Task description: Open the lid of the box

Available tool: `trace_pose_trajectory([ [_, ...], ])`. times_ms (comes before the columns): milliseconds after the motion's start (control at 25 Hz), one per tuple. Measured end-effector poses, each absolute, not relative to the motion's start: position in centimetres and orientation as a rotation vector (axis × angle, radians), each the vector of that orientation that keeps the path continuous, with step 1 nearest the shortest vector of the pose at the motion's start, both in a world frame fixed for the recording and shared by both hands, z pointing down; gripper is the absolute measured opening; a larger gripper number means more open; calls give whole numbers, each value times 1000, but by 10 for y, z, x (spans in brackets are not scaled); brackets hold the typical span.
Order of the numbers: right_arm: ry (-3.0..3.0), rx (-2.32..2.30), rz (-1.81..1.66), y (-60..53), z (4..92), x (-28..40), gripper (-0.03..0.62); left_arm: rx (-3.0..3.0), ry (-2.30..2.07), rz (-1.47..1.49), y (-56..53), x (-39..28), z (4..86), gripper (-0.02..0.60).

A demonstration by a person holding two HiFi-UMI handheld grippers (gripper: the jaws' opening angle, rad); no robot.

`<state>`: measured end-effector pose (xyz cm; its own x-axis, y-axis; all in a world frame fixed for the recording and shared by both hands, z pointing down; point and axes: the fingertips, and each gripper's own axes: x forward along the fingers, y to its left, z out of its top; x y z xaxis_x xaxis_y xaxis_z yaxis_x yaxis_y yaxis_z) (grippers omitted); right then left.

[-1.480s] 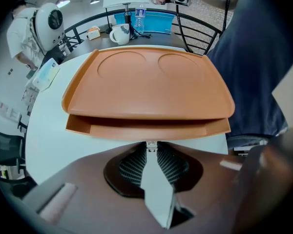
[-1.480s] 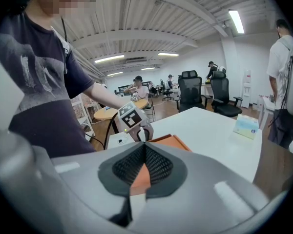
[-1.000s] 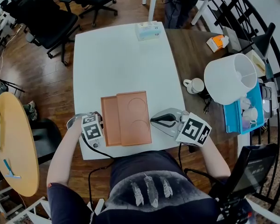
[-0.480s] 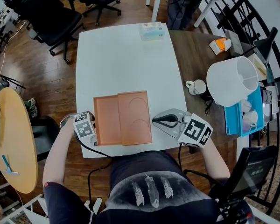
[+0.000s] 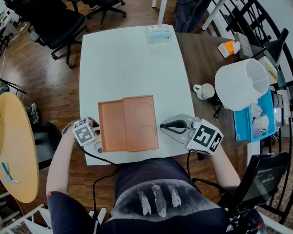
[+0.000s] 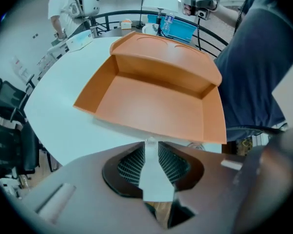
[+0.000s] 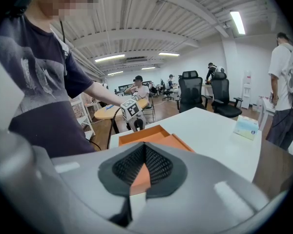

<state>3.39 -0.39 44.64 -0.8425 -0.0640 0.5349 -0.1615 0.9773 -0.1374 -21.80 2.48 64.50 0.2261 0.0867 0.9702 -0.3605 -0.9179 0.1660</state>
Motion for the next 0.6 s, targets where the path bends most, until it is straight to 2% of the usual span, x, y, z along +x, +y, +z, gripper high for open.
trace_pose_trajectory([
  [80,-2572,156,240,-3,446,33,2,2103,-270,1722,31,-230,644,132],
  [320,-2585,153,233,-1,443,31,2,2137,-586,1637,19,-278,598,127],
  [440,-2589,158,225,-4,438,30,2,2349,-762,1407,-7,-254,530,89],
  [520,-2596,158,213,-7,432,29,2,2527,-822,1256,-24,-221,474,23],
  [600,-2609,158,196,-12,426,27,2,2713,-782,1020,-30,-174,416,17],
])
